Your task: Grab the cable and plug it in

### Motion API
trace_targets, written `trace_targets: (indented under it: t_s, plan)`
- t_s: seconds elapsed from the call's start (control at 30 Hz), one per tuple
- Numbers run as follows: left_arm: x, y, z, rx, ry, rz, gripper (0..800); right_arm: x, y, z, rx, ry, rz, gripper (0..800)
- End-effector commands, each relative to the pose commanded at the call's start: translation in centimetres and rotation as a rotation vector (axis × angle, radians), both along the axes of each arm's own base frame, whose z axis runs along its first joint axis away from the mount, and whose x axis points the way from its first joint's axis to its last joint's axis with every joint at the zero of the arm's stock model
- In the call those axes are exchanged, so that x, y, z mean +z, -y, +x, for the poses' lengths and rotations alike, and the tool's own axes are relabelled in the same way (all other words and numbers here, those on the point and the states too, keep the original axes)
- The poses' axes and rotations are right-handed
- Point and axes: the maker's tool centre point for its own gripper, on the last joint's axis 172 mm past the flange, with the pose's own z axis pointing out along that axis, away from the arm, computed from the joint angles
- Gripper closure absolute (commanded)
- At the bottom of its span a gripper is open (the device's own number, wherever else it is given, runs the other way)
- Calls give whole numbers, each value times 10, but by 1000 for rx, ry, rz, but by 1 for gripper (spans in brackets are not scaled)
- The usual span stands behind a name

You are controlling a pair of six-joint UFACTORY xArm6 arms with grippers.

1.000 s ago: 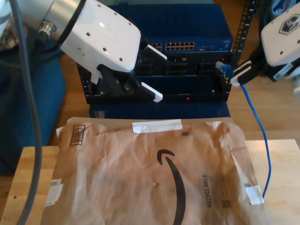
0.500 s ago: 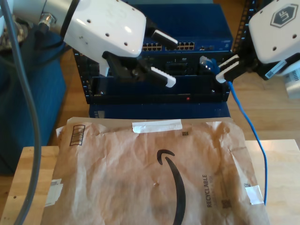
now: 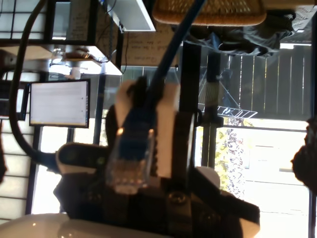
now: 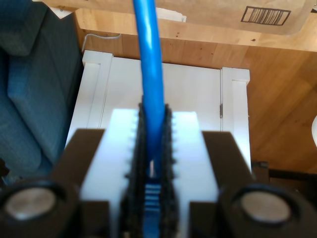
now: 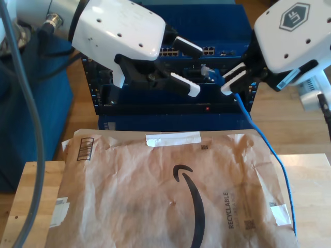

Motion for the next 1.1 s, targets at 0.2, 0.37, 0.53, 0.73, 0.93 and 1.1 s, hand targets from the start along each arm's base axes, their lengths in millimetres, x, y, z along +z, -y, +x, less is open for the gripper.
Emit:
trace_targets:
  t_s: [0.2, 0.37, 0.53, 0.73, 0.93, 1.1]
  plan:
    - [-2, 0, 0, -7, -11, -1, 34, -4, -1, -2, 5, -10, -3, 782]
    - [-2, 0, -1, -12, -10, -2, 54, -8, -5, -3, 12, -21, -2, 782]
    - [-3, 0, -2, -18, -3, -2, 103, -14, -8, 0, 18, -44, 0, 782]
    - [-4, 0, -2, -31, 21, -5, 131, -14, -9, 1, 21, -44, 1, 782]
    - [-6, 0, -3, -34, 17, -5, 186, -17, -9, 4, 22, -52, 1, 782]
    - [-7, 1, -4, -40, 20, -7, 251, -17, -9, 5, 22, -51, 1, 781]
